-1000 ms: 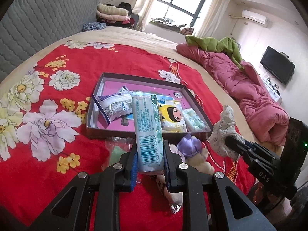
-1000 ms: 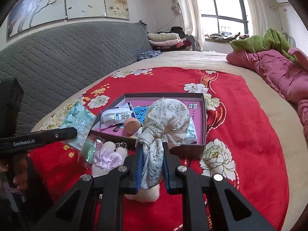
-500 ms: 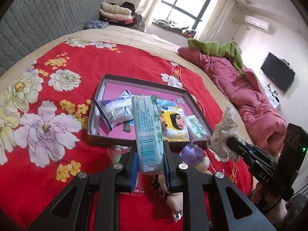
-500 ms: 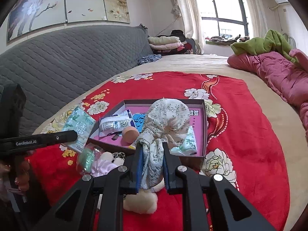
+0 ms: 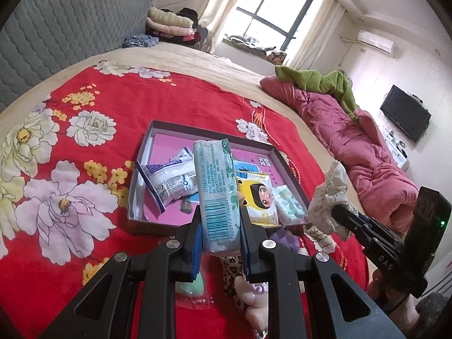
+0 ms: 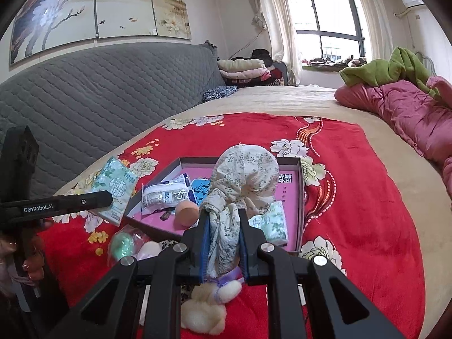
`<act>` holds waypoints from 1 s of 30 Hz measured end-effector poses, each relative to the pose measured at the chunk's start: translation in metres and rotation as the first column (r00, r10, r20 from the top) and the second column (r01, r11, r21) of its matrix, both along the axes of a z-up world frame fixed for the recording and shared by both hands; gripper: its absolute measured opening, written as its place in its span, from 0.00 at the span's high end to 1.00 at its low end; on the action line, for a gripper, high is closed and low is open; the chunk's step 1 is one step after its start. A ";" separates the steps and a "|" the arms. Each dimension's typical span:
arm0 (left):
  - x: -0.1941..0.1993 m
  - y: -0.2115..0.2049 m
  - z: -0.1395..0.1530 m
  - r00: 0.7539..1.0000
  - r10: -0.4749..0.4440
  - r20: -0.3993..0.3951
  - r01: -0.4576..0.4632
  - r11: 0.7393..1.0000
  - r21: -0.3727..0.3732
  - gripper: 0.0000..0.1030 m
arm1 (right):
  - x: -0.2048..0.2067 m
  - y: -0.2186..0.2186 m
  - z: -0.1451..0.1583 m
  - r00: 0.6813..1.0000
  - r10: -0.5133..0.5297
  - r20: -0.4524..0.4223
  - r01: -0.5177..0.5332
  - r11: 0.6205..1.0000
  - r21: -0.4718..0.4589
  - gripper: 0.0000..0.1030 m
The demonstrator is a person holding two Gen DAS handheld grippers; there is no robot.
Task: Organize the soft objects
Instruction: 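Lift the tissue pack with the left while the right carries the floral scrunchie over the box, then lower the floral scrunchie into the box and open the right gripper while the left lowers the tissue pack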
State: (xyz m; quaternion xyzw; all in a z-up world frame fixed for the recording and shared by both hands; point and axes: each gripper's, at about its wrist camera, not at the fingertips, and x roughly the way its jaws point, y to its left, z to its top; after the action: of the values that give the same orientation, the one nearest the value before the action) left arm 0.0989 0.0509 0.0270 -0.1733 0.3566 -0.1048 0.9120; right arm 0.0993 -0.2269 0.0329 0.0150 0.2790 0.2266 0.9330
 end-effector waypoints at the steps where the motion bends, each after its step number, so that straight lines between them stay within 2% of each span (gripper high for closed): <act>1: 0.001 0.000 0.000 1.000 -0.001 0.000 0.001 1.000 -0.002 0.78 | 0.001 0.000 0.000 1.000 -0.001 0.000 0.001 1.000 -0.002 0.82; 23: 0.037 -0.007 -0.008 1.000 -0.015 0.002 0.015 0.999 0.040 0.78 | 0.020 0.005 0.006 0.999 -0.008 0.042 0.009 1.000 -0.012 0.82; 30: 0.048 -0.007 -0.015 1.000 0.002 -0.025 0.000 0.996 0.086 0.78 | 0.033 0.008 0.008 0.998 -0.010 0.059 0.011 1.000 -0.025 0.82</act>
State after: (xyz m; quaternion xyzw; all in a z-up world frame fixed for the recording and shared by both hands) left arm 0.1467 0.0438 0.0123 -0.1354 0.3720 -0.0866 0.9142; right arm 0.1326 -0.2185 0.0405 -0.0018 0.2541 0.2185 0.9422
